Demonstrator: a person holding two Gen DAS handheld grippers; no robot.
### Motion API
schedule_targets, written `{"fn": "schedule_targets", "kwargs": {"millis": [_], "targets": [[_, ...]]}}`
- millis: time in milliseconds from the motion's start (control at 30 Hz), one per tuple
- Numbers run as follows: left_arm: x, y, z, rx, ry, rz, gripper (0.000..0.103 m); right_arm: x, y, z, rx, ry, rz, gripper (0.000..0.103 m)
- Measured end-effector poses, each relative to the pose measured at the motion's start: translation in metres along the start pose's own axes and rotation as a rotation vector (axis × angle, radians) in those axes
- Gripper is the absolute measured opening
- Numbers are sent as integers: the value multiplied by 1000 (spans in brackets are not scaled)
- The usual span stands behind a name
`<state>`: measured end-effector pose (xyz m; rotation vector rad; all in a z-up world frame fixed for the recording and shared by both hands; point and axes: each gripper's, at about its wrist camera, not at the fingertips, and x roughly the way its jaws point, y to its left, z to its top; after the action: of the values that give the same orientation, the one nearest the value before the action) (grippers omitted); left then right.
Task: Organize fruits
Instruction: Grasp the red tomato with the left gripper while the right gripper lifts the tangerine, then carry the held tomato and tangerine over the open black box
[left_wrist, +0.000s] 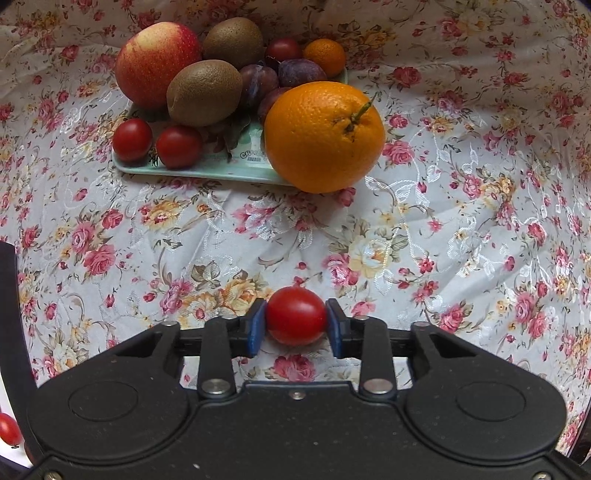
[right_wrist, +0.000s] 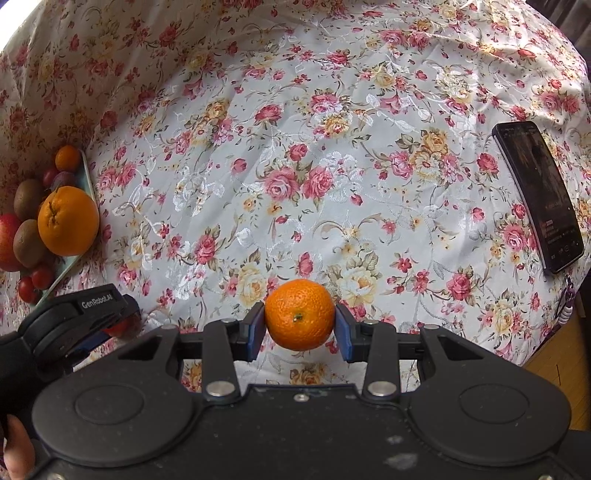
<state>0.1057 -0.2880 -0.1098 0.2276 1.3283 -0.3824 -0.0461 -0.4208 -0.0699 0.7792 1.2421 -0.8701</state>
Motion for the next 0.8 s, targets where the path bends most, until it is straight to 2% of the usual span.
{"fn": "schedule_targets", "kwargs": {"millis": [133,333,533,700,800], "targets": [[-3,9,-1,-47,9,-55,41,-3,1,1,6,-4,5,40],[-25,25,-6,-60,-34,-49,41,-10,8,-1,6,-14,14,40],[-55,53,-14,-85,-94,-1,41,-27,30,-12,-23,-36,65,40],[-85,94,-26,-155,-139,24,41,-41,63,-31,-93,-59,106,40],[-107,122,-36,-193,-184,68,41,-49,85,-46,-143,-70,137,40]]}}
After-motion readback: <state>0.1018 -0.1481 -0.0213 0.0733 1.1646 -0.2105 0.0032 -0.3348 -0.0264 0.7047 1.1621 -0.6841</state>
